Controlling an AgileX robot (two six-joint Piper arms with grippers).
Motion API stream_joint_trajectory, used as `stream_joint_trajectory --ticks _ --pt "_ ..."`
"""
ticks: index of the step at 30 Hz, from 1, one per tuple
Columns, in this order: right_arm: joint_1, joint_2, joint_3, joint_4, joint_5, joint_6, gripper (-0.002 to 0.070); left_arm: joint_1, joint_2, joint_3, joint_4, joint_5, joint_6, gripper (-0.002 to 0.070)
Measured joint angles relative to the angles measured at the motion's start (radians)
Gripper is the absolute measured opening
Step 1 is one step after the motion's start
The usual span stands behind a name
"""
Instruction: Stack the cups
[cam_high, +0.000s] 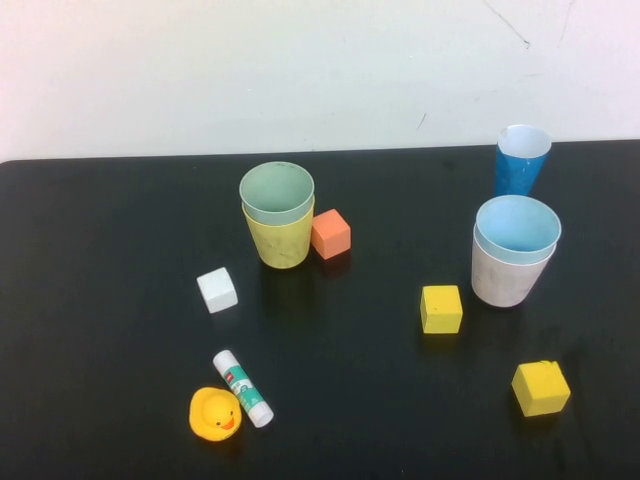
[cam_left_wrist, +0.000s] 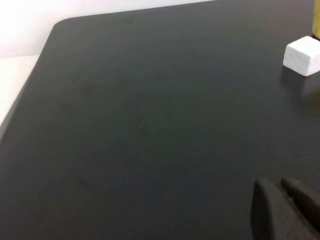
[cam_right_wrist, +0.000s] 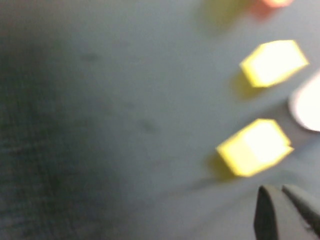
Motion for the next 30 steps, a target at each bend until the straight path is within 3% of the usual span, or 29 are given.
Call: stream_joint_trajectory --ticks 11,24,27,30 --pt "-0.29 -0.445 0.217 0.063 -0.201 -0.022 -0.0001 0.0 0.0 0.0 -0.001 0.0 0.0 0.0" --pt "-0.313 -0.501 0.316 0.26 -0.264 -0.008 -0.0001 0.0 -0.002 0.0 -0.002 0.0 0.0 -0.0001" --pt "-0.313 -0.501 0.342 0.264 -0.336 0.087 -0.0001 0.0 -0.002 0.0 -0.002 0.0 0.0 0.0" --pt "-0.313 -0.501 0.37 0.09 -0.407 0.325 -0.0001 0.0 -0.002 0.0 -0.002 0.0 0.0 0.0"
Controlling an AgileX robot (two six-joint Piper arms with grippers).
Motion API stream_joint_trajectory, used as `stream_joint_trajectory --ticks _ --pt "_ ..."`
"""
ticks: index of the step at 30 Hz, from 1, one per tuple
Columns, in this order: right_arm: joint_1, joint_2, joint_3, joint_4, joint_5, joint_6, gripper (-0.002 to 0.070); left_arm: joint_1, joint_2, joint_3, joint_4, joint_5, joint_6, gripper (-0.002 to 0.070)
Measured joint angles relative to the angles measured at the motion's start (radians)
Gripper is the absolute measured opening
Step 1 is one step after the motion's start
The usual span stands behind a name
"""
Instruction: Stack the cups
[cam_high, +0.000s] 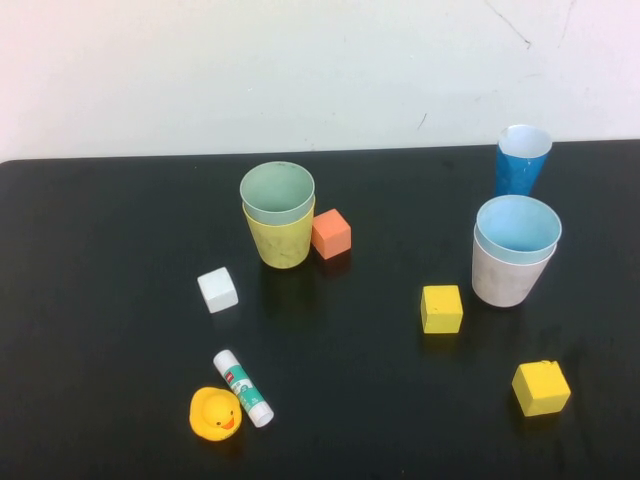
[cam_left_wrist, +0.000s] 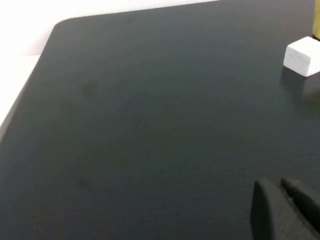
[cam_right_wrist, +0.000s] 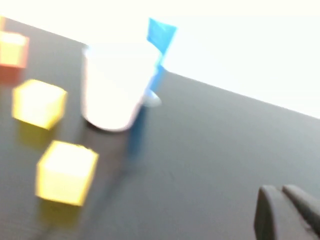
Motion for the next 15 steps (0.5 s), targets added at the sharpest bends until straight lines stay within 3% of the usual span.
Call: stream_joint_trajectory --ticks 6,15 --pt "0.0 0.0 0.03 -0.462 -0.045 0.517 -0.0001 0.0 0.0 0.0 0.0 0.0 0.0 -0.0001" --pt "0.0 0.0 0.03 -0.692 -0.018 0.664 -0.0001 0.0 0.0 0.0 0.0 0.0 0.0 -0.0001"
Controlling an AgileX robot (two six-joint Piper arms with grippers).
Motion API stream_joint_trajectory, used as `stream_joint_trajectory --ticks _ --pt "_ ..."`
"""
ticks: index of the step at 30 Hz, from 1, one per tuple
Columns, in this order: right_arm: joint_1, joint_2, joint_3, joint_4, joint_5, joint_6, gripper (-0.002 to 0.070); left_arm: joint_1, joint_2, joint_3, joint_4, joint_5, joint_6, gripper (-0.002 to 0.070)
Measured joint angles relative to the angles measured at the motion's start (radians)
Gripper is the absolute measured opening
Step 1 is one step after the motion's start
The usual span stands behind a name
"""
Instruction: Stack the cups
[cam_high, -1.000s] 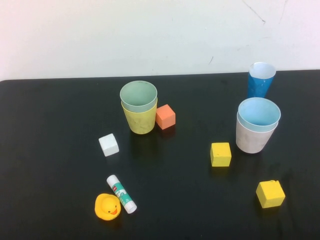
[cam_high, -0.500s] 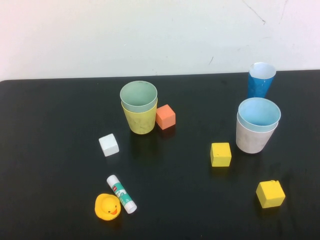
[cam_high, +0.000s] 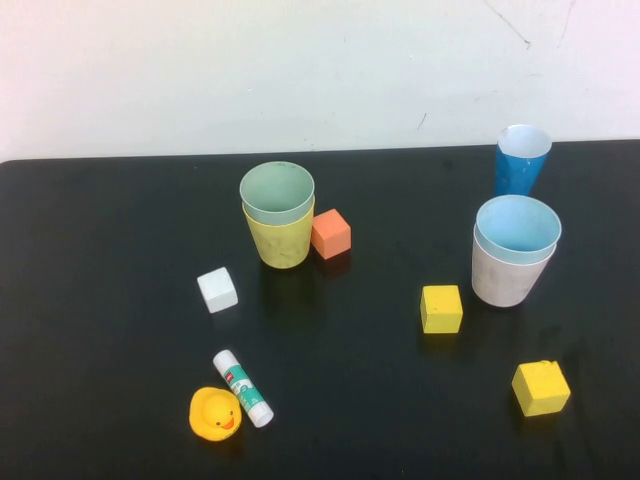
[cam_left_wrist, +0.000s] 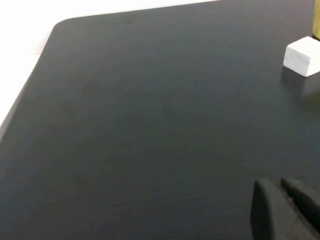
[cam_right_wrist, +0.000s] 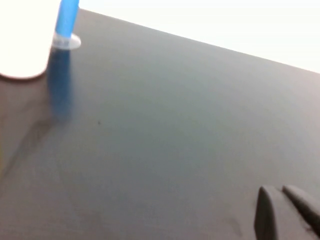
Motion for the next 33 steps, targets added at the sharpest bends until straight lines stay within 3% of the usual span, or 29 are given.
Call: stream_joint_trajectory --ticks 33 --pt "0.0 0.0 -0.004 -0.015 0.07 0.081 -0.0001 0.0 0.0 0.0 0.0 0.0 0.0 -0.0001"
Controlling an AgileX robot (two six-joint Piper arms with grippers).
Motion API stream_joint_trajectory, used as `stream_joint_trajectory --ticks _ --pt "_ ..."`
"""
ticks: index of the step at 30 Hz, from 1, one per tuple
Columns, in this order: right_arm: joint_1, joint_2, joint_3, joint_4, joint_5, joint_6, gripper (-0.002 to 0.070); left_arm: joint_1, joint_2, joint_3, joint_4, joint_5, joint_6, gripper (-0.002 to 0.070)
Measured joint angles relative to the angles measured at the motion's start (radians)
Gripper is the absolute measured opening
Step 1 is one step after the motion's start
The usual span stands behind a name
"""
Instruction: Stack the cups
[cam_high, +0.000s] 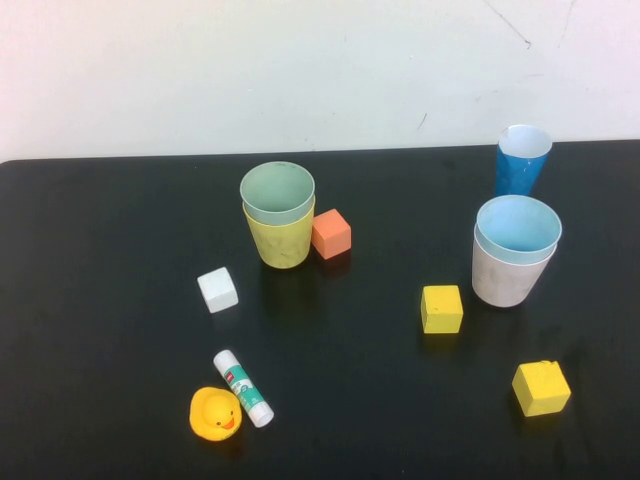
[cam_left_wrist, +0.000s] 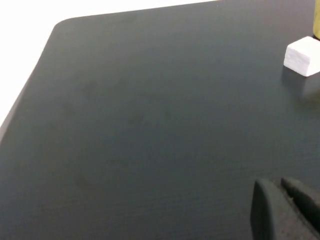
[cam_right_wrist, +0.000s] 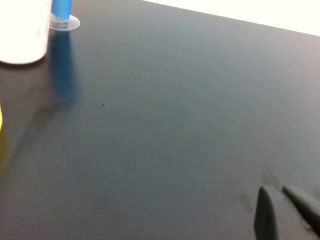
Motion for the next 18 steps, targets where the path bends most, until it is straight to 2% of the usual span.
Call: stream_joint_trajectory --ticks 18 --pt "0.0 0.0 -0.002 0.055 0.006 0.02 -0.0001 0.0 0.0 0.0 0.0 0.0 0.0 -0.0001"
